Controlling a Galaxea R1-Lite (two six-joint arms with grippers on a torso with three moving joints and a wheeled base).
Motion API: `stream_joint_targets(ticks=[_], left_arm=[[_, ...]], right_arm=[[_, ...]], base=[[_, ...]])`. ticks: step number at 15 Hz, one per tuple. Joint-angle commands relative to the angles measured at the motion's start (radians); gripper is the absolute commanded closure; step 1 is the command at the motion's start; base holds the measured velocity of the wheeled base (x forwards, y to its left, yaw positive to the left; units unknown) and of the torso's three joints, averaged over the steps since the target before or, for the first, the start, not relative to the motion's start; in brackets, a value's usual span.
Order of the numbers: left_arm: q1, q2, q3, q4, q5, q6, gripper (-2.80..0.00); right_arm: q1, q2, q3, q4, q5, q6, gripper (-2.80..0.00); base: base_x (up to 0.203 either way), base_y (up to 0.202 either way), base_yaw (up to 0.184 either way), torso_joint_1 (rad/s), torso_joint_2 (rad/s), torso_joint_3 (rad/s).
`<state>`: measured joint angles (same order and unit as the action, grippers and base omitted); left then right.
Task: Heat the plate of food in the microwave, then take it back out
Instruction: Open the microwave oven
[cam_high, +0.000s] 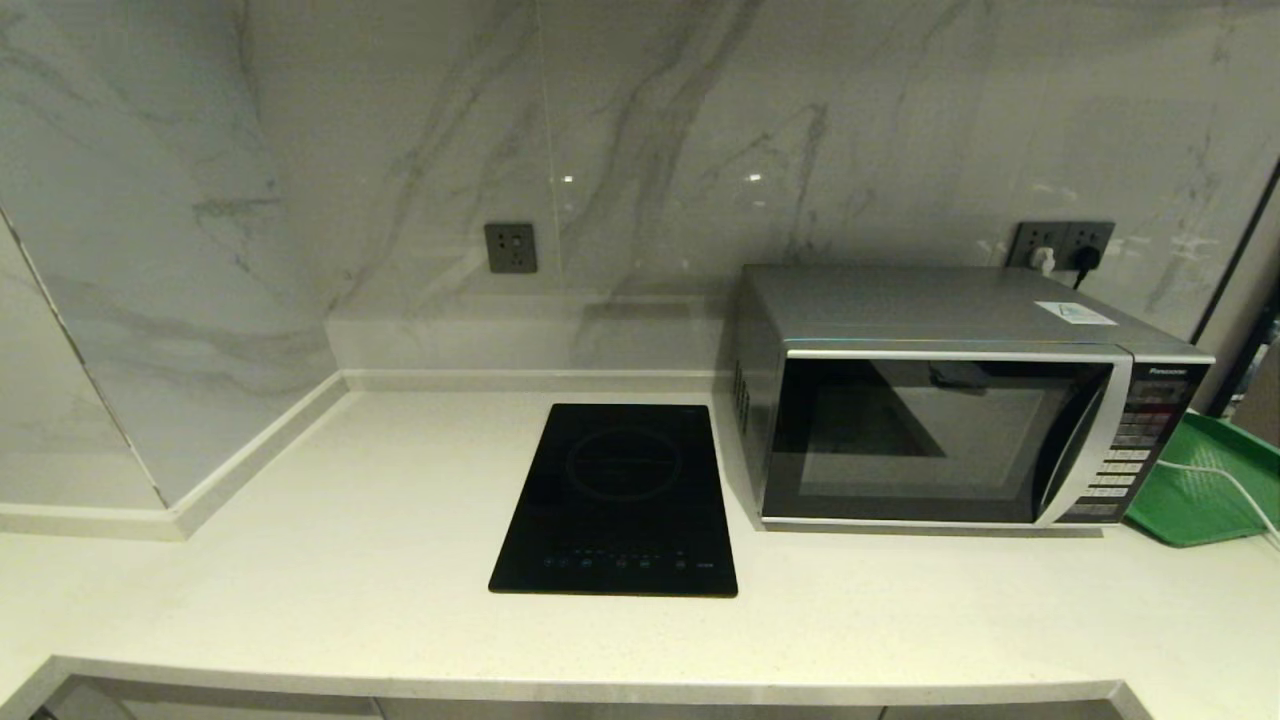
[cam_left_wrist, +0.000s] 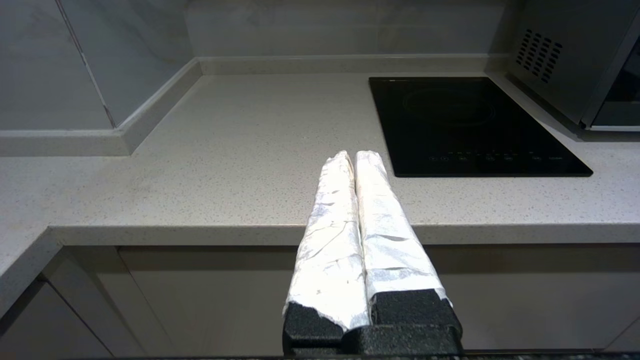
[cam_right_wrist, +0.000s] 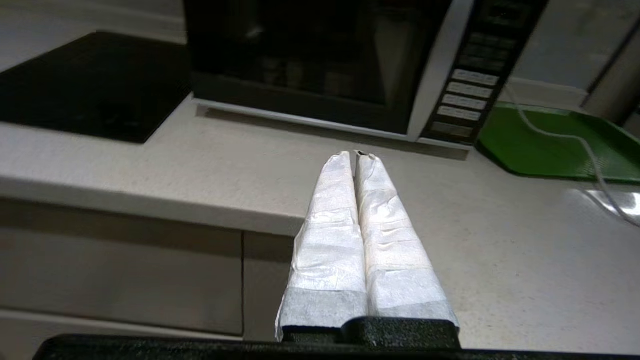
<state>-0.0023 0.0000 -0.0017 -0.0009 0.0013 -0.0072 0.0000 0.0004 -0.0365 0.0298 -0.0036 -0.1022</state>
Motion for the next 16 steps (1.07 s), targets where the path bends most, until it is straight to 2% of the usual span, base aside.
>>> stream_joint_targets(ticks=[1,2,4,6,16], left_arm=[[0.0,0.0,0.0,-0.001,0.0,0.0,0.0],[0.001,0.0,0.0,-0.001,0.0,0.001,0.0],[0.0,0.0,0.0,-0.001,0.0,0.0,0.0],[0.001,0.0,0.0,-0.001,0.0,0.0,0.0],[-0.001,0.0,0.0,-0.001,0.0,0.001,0.0]], right_arm=[[0.0,-0.001,0.022,0.005,0.051,-0.038,0.0],[0.0,-0.001,0.023,0.005,0.048,-0.026,0.0],[0.0,-0.002,0.023,0.004,0.024,0.051,0.0],[0.0,-0.002,0.023,0.004,0.013,0.078,0.0],[0.0,-0.002,0.023,0.004,0.014,0.078,0.0]], base=[[0.0,0.0,0.0,0.0,0.0,0.0],[0.0,0.0,0.0,0.0,0.0,0.0],[0.0,0.0,0.0,0.0,0.0,0.0],[0.0,0.0,0.0,0.0,0.0,0.0],[0.0,0.0,0.0,0.0,0.0,0.0]])
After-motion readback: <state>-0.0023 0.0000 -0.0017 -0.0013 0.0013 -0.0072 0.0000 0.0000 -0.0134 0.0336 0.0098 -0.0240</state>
